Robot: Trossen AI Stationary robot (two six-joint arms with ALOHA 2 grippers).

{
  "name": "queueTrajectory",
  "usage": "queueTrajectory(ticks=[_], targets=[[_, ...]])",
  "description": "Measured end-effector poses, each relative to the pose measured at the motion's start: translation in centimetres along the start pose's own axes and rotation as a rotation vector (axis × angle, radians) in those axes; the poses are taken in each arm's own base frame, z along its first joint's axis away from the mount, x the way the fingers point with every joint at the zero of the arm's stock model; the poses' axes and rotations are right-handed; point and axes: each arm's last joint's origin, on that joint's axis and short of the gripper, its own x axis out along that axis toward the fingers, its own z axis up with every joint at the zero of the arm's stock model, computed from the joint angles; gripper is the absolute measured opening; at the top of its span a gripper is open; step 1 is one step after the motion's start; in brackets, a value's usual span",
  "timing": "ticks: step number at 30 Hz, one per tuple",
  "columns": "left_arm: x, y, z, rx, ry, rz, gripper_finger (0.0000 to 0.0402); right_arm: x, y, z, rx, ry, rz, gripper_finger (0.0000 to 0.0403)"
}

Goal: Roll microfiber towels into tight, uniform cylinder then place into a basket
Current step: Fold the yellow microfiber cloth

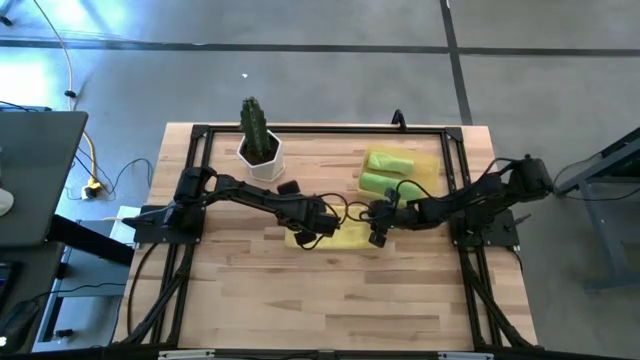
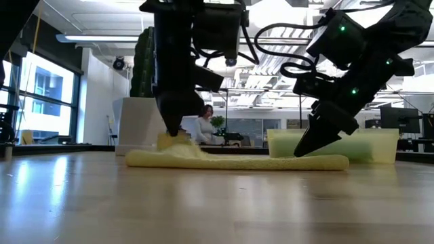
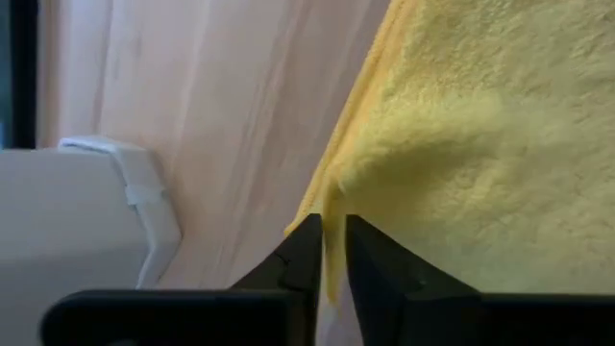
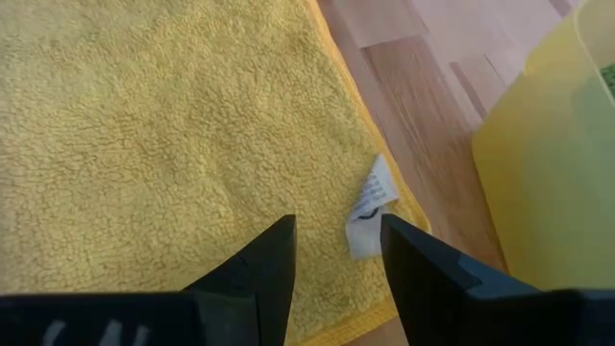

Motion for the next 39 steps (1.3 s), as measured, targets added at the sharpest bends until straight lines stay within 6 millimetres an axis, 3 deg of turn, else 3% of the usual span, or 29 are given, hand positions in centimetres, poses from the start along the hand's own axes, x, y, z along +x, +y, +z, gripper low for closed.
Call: queueTrajectory(ticks=[10,15,19,28,39], targets=[[0.2,1.1,-0.8,-0.081,0.096,0.083,0.0111,0.0,0.0,-0.1,0.005,0.006,0.006,0.0144],[-0.3,-0.2,-0.7,-0.122,0.127,-0.102,0.0109,0.0,0.0,-0.2,0.005,0.014,0.009,0.0144],[-0.9,-1.9,-0.3,-0.094,0.057,-0.236,0.0102,0.0,-0.1,-0.4,-0.002,0.034,0.006,0.0144],[-1.7,-3.3,-0.5,-0.077,0.004,-0.267,0.0099,0.1,-0.1,-0.8,0.019,0.074,0.023,0.0144],[1.0,-4.4,-1.4,-0.125,-0.021,-0.283,0.0089,0.1,-0.1,-0.8,-0.003,0.074,0.015,0.0144]])
